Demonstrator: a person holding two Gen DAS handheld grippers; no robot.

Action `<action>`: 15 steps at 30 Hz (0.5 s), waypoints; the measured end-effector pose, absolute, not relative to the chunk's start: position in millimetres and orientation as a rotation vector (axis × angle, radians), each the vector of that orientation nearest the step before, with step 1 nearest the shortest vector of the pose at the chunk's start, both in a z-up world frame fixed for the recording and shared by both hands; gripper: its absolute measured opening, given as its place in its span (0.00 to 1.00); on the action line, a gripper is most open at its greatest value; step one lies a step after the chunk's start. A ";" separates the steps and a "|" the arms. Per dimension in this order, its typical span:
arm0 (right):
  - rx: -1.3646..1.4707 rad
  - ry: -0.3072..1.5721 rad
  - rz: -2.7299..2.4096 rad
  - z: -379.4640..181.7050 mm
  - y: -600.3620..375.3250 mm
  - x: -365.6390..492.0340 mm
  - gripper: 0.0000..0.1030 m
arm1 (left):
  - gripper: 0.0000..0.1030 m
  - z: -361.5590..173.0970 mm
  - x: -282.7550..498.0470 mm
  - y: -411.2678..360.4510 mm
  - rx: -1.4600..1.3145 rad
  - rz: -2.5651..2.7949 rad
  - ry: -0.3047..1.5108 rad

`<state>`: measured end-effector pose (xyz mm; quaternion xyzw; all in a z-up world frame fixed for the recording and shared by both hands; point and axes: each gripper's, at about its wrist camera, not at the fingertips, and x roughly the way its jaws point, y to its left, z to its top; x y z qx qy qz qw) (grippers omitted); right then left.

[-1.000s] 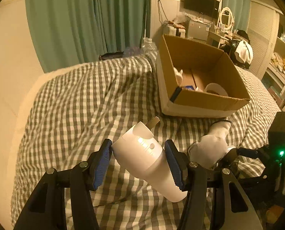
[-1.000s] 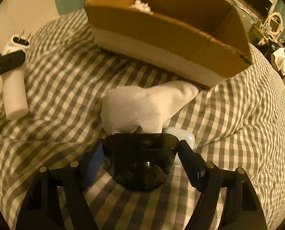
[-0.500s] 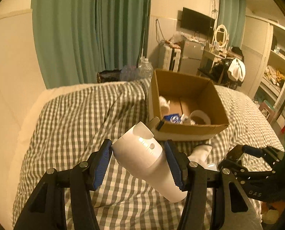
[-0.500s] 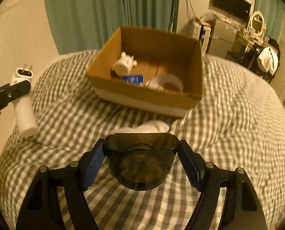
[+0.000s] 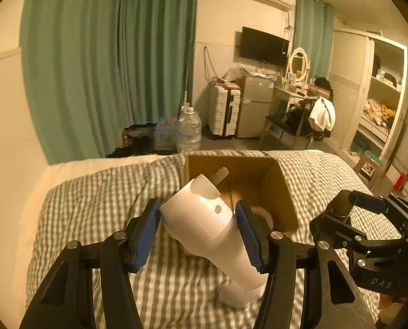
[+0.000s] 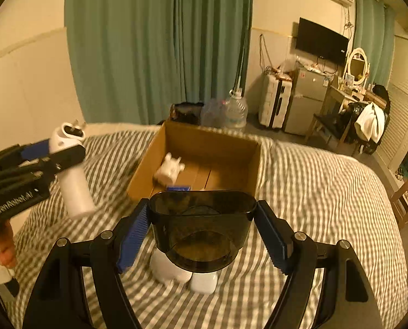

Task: Organize objects
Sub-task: 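Carry the bottle and the black cup over the box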

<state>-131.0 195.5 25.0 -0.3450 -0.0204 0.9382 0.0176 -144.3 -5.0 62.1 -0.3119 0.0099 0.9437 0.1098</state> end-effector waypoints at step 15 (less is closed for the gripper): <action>-1.157 0.137 2.886 -19.6 261.6 -248.6 0.73 | 0.56 2.7 -292.2 64.6 -0.994 2.653 0.236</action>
